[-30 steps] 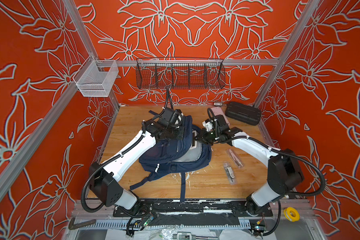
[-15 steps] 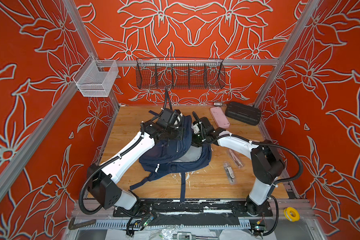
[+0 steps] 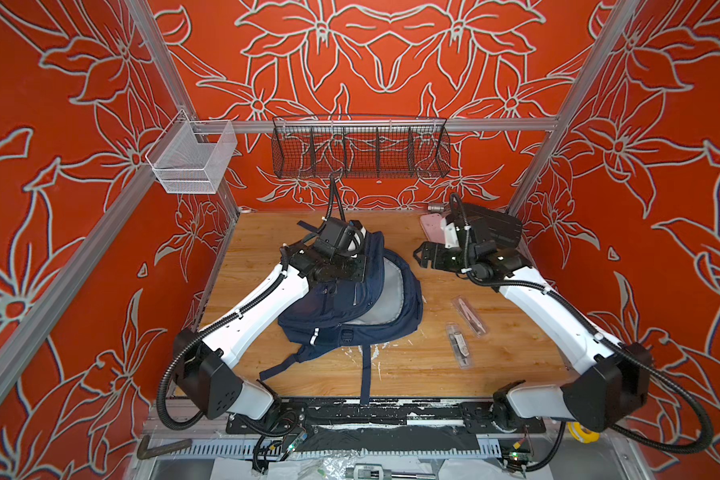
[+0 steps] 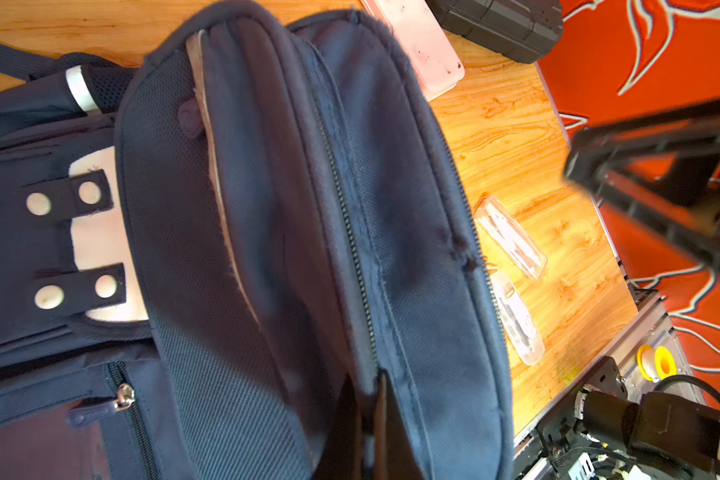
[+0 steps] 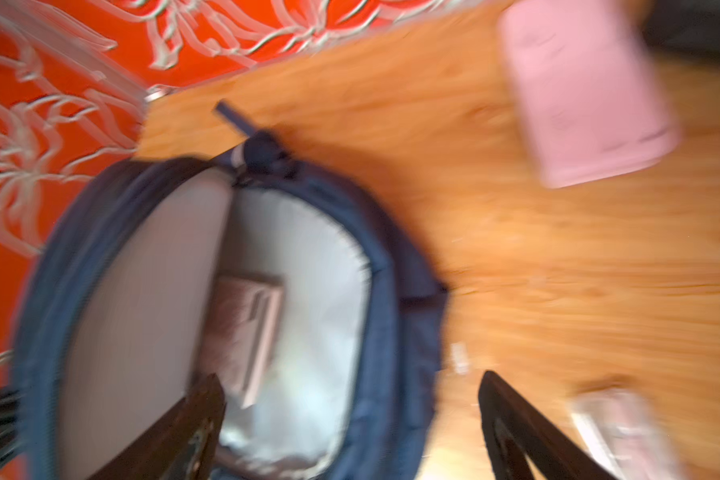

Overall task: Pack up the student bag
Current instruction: 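Move the right gripper to the pink pencil case and grasp it, then lift the pink pencil case off the table with the right gripper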

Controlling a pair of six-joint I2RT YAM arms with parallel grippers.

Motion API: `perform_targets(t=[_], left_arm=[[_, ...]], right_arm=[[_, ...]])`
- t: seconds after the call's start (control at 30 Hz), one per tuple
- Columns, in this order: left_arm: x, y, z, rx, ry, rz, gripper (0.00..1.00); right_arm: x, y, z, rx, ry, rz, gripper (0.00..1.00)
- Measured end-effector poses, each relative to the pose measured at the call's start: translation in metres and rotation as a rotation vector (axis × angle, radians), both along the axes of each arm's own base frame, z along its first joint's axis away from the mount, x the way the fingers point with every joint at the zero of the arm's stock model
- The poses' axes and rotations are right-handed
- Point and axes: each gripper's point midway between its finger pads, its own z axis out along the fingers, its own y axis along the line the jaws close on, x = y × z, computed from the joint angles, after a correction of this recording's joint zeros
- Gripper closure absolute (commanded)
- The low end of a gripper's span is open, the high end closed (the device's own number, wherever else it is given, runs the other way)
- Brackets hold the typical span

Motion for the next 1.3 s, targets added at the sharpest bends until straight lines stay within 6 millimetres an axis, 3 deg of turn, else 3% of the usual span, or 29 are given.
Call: perform_targets(t=[0.1, 0.23, 0.4, 0.53, 0.67, 0.93, 1.3], left_arm=[[0.0, -0.001, -0.001, -0.003, 0.004, -0.003, 1.0], [0.001, -0.003, -0.005, -0.003, 0.015, -0.009, 1.0], [0.005, -0.008, -0.011, -0.002, 0.027, -0.02, 1.0], [0.006, -0.01, -0.014, -0.003, 0.03, -0.028, 1.0], [0.013, -0.012, -0.013, 0.012, 0.029, -0.032, 1.0], [0.024, -0.018, -0.014, 0.037, 0.034, -0.038, 1.0], [0.027, -0.019, -0.018, 0.057, 0.047, -0.051, 1.0]], right_arm=[[0.023, -0.029, -0.021, -0.154, -0.001, -0.031, 0.03], [0.067, -0.049, -0.065, -0.333, 0.061, -0.019, 0.03], [0.121, -0.074, -0.109, -0.413, 0.14, -0.015, 0.03], [0.148, -0.095, -0.13, -0.432, 0.174, -0.026, 0.03], [0.164, -0.107, -0.146, -0.388, 0.197, -0.032, 0.03], [0.185, -0.103, -0.177, -0.33, 0.251, 0.017, 0.03], [0.196, -0.1, -0.181, -0.339, 0.27, 0.05, 0.03]])
